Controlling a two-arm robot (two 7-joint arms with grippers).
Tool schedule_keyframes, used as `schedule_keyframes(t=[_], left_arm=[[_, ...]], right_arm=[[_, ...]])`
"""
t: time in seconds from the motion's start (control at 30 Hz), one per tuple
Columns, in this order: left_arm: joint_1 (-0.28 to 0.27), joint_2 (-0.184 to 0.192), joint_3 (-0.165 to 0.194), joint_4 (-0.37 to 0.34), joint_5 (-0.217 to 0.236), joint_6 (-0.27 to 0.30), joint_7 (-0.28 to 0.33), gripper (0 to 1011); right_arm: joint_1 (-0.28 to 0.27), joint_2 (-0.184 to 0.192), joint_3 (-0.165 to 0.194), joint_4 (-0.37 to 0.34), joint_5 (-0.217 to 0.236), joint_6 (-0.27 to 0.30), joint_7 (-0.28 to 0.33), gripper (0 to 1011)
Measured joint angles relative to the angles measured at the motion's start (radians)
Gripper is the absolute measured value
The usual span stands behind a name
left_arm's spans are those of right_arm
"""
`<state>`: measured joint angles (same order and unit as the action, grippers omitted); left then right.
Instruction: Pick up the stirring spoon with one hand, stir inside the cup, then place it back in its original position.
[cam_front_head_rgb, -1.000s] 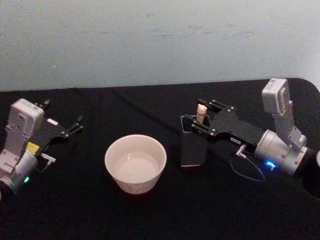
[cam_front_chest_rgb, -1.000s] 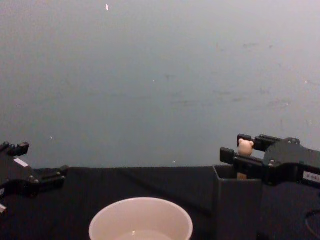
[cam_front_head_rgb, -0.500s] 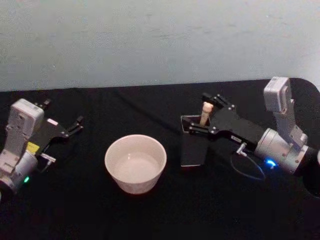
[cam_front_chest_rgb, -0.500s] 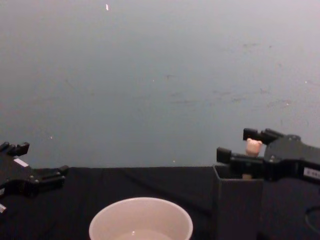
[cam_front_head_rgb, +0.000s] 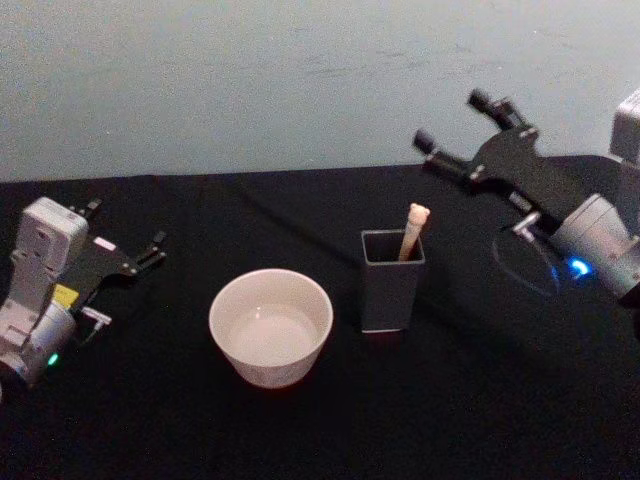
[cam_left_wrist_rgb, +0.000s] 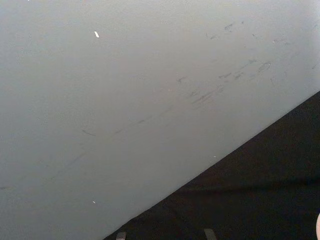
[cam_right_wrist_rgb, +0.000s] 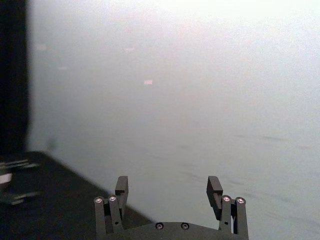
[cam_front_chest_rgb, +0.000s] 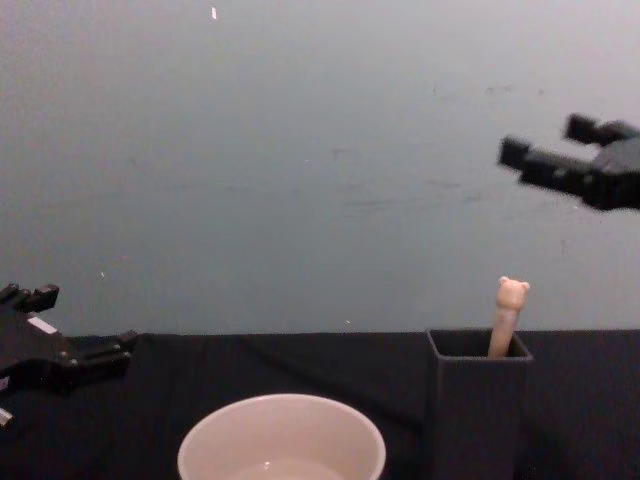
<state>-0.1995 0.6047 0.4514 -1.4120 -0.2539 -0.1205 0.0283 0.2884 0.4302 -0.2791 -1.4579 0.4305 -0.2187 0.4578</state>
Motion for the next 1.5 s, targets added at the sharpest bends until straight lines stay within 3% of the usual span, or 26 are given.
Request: schedule_keyframes(t=[0.13, 0.33, 0.6, 0.83, 1.5], left_arm=[[0.000, 0.000, 0.000, 0.000, 0.000, 0.000, 0.000, 1002], [0.000, 0.000, 0.000, 0.000, 0.000, 0.000, 0.000, 1001], [0.000, 0.000, 0.000, 0.000, 0.000, 0.000, 0.000, 1001], [0.000, 0.000, 0.000, 0.000, 0.000, 0.000, 0.000, 1001], [0.000, 0.000, 0.000, 0.000, 0.000, 0.000, 0.000, 1001]], right_arm=[[-0.009, -0.021, 0.040, 0.012, -0.059, 0.032, -0.122, 1003], [-0.021, -0.043, 0.047, 0.061, -0.112, 0.092, -0.201, 1003], [-0.032, -0.077, 0.016, 0.140, -0.164, 0.163, -0.216, 1003], [-0.025, -0.102, 0.011, 0.177, -0.191, 0.190, -0.227, 1003], [-0.026, -0.096, 0.012, 0.168, -0.185, 0.185, -0.224, 1003]])
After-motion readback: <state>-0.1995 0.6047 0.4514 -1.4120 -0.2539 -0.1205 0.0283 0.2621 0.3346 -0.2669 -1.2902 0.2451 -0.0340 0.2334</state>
